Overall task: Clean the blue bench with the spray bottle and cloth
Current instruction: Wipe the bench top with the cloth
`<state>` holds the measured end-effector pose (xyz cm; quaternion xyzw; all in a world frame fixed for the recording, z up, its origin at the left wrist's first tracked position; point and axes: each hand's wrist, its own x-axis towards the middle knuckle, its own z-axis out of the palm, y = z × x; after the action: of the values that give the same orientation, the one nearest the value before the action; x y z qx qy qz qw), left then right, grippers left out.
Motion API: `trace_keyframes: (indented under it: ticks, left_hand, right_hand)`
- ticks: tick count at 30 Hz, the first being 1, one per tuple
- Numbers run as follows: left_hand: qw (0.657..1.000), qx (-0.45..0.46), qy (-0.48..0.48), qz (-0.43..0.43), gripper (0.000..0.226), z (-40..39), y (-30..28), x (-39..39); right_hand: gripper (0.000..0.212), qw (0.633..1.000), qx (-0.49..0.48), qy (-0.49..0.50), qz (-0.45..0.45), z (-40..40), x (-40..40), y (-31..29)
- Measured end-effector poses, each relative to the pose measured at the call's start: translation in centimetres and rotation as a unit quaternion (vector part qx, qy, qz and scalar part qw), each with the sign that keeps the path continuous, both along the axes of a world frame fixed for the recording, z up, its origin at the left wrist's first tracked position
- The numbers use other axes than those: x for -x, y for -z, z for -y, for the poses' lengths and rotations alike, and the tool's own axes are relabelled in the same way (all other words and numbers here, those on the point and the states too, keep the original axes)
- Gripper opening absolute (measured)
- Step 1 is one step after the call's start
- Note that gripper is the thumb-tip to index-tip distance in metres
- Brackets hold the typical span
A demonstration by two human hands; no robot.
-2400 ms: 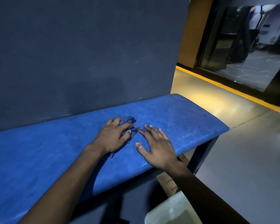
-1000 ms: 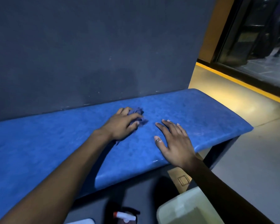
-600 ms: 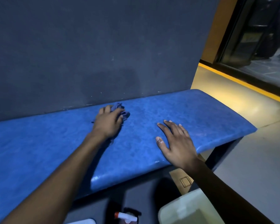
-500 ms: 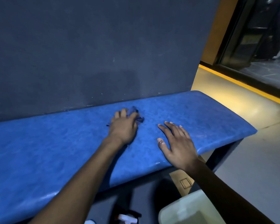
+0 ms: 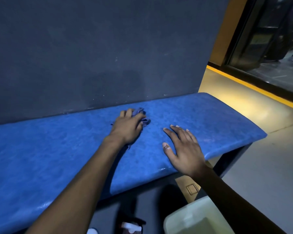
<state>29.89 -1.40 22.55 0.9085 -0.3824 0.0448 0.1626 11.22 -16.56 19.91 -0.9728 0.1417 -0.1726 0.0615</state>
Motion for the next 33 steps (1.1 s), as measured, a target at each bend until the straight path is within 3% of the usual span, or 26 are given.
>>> trace_keyframes:
  ticks: [6, 11, 15, 22, 28, 33]
  left_hand:
    - [0.994, 0.002, 0.108, 0.014, 0.044, -6.4, 0.7, 4.0]
    - [1.0, 0.011, -0.019, 0.015, 0.039, -6.2, 0.9, -0.6]
    - [0.999, 0.004, -0.042, 0.005, 0.04, -2.2, 0.3, -0.9]
    - [0.996, 0.008, 0.092, 0.01, 0.042, -7.9, 0.9, 4.9]
    - [0.998, -0.029, -0.041, 0.026, 0.045, -9.6, -0.1, -0.9]
    - [0.996, -0.052, -0.079, 0.01, 0.047, -9.3, -0.6, 0.0]
  right_hand:
    - [0.065, 1.0, -0.008, -0.001, 0.007, -0.1, 0.0, 0.1]
    - [0.061, 1.0, -0.007, 0.004, -0.003, 0.0, 0.0, 0.1]
    - [0.057, 1.0, -0.008, 0.002, -0.008, 0.0, -0.1, 0.0]
    - [0.066, 1.0, -0.011, -0.002, -0.001, -0.2, 0.0, -0.2]
    - [0.06, 1.0, -0.007, -0.002, -0.002, -0.3, 0.2, -0.1]
    - [0.058, 1.0, -0.008, -0.002, 0.006, -0.5, 0.1, -0.1]
